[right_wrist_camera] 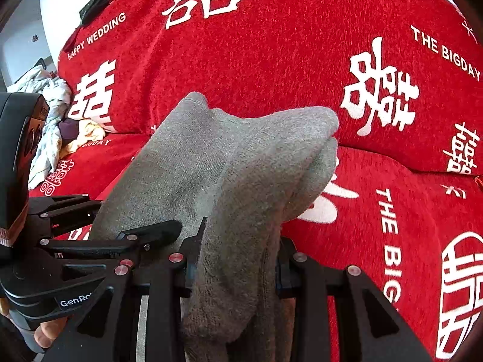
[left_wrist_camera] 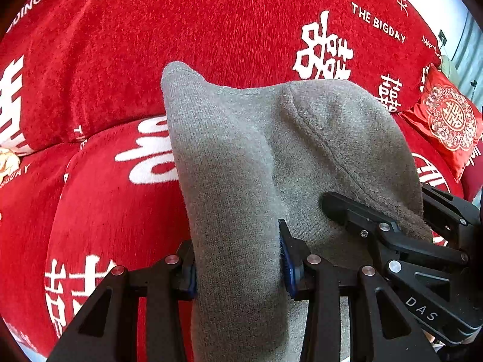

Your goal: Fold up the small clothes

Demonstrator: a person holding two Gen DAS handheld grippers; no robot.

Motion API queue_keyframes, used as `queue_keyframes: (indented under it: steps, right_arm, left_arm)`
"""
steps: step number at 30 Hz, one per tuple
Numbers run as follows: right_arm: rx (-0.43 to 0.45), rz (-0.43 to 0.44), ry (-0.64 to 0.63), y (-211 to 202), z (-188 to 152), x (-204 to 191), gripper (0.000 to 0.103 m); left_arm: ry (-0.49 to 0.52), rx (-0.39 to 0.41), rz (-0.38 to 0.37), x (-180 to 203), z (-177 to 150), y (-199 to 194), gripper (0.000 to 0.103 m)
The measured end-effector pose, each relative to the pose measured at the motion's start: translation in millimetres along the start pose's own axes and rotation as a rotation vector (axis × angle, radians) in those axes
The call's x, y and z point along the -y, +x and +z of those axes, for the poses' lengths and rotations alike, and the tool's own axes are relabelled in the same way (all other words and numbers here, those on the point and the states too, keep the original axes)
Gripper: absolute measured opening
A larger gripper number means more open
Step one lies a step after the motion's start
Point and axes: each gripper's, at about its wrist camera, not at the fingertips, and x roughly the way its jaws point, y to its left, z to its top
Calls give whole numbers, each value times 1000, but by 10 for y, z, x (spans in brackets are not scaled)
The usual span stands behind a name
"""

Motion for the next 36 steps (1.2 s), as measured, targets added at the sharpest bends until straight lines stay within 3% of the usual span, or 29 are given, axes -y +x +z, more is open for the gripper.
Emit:
queue_keyframes:
  steps: [11,36]
  right_arm:
    - [-15,14,0,-87,-324,-238,35]
    - [-32,30,-24,-94,-702,-482,35]
  left_arm:
    - [1,-17,12,-71,-367,-142,43]
    - [-15,-25,35,-166,-819,-213,43]
